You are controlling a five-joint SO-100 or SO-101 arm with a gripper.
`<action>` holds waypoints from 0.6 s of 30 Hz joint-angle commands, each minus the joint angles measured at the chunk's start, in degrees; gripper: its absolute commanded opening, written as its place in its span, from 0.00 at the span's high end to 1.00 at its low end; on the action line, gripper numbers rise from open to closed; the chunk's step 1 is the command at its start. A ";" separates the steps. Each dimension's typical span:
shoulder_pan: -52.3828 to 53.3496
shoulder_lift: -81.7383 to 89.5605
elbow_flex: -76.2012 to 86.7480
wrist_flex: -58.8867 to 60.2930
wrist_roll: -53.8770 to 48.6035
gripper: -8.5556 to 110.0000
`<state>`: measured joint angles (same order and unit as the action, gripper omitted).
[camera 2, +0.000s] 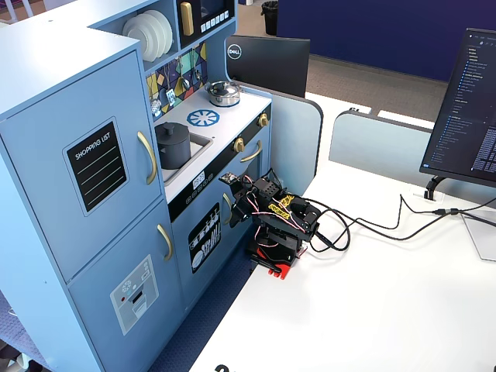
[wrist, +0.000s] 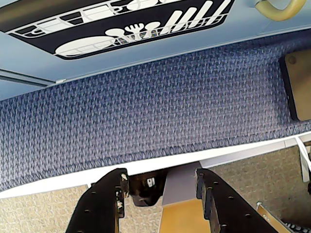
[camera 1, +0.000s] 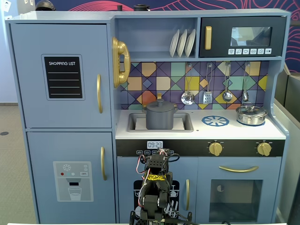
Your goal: Take off the lid from the gray recipient and place it on the counter
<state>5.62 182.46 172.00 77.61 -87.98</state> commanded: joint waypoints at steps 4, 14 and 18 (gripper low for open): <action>0.44 -0.26 0.00 10.02 1.14 0.93; 0.26 -0.35 0.00 8.79 1.49 0.93; 0.53 -1.14 -4.66 0.62 3.08 0.93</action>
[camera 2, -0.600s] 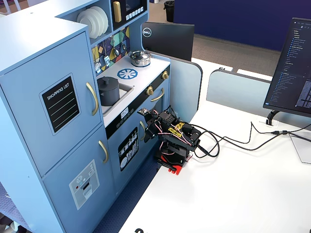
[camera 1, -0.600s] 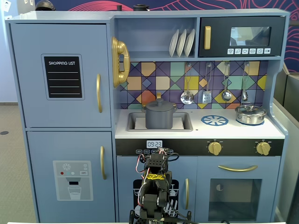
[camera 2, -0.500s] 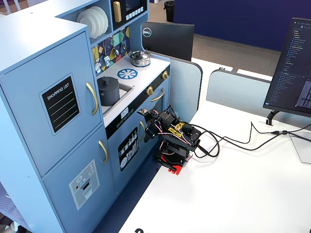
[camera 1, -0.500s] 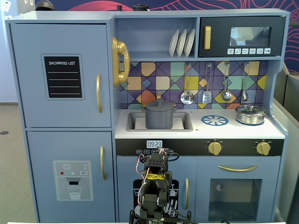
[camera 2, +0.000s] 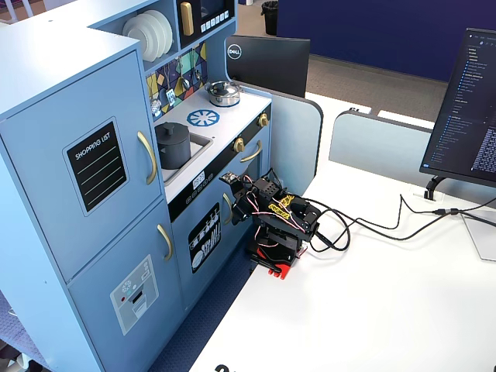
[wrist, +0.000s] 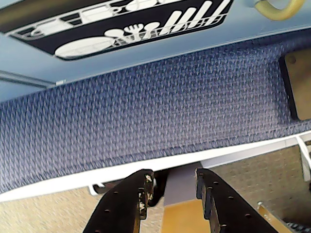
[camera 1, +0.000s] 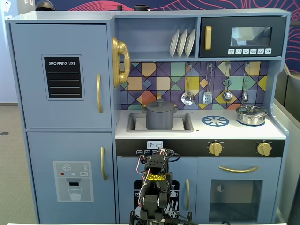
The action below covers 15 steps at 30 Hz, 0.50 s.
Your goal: Take off the lid from the gray recipient and place it on the counter
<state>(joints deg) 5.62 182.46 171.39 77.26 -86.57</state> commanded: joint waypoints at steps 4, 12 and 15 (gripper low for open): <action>-0.18 -4.75 -16.00 -13.10 -0.35 0.93; -1.14 -15.56 -32.87 -52.73 -1.85 0.85; -0.53 -18.90 -34.98 -60.64 -2.64 0.77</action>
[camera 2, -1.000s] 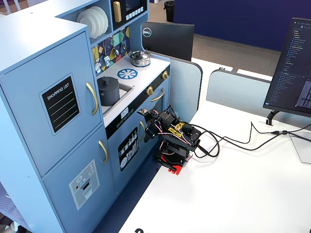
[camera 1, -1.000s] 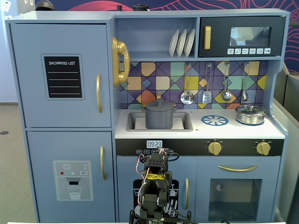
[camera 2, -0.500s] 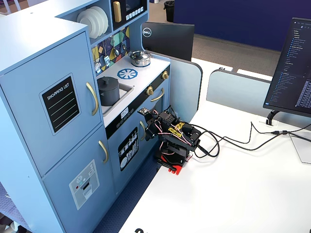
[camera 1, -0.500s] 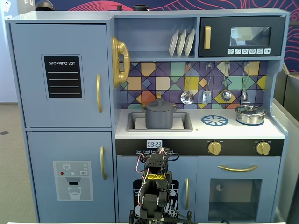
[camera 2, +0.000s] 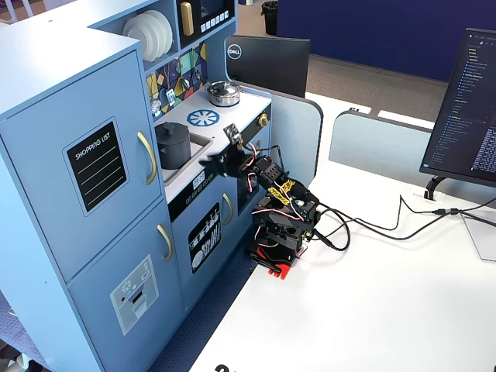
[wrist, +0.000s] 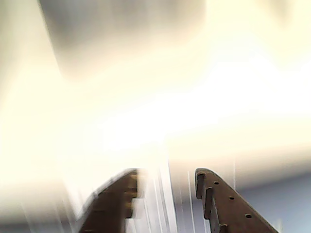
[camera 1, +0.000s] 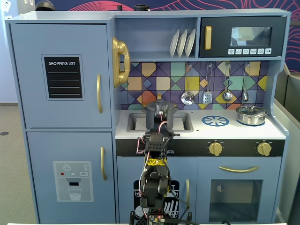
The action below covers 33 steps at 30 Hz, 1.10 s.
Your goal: Take off the lid from the gray recipient and place it on the counter
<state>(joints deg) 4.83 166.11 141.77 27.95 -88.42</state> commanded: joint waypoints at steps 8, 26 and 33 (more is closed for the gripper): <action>-0.09 -7.82 -11.34 -12.48 -3.25 0.75; -0.88 -24.52 -21.27 -15.64 -7.56 0.79; -0.70 -31.55 -25.14 -18.02 -7.29 0.79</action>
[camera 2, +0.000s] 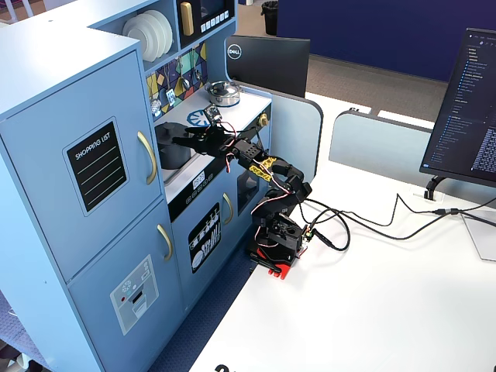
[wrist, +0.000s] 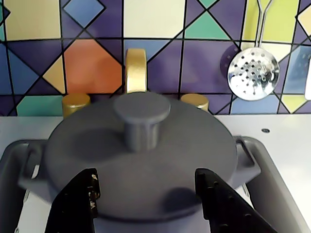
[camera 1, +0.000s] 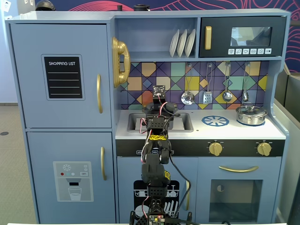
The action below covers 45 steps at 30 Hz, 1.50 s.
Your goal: Take off the lid from the gray recipient and place it on the counter
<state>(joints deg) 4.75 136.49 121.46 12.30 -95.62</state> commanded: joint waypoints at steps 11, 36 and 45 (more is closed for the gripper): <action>-1.76 -11.25 -10.11 -5.89 0.18 0.81; -2.90 -20.39 -19.95 -11.87 3.08 0.93; -0.09 -16.26 -20.39 -9.05 1.85 0.93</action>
<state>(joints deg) 2.99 116.19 105.56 2.81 -93.25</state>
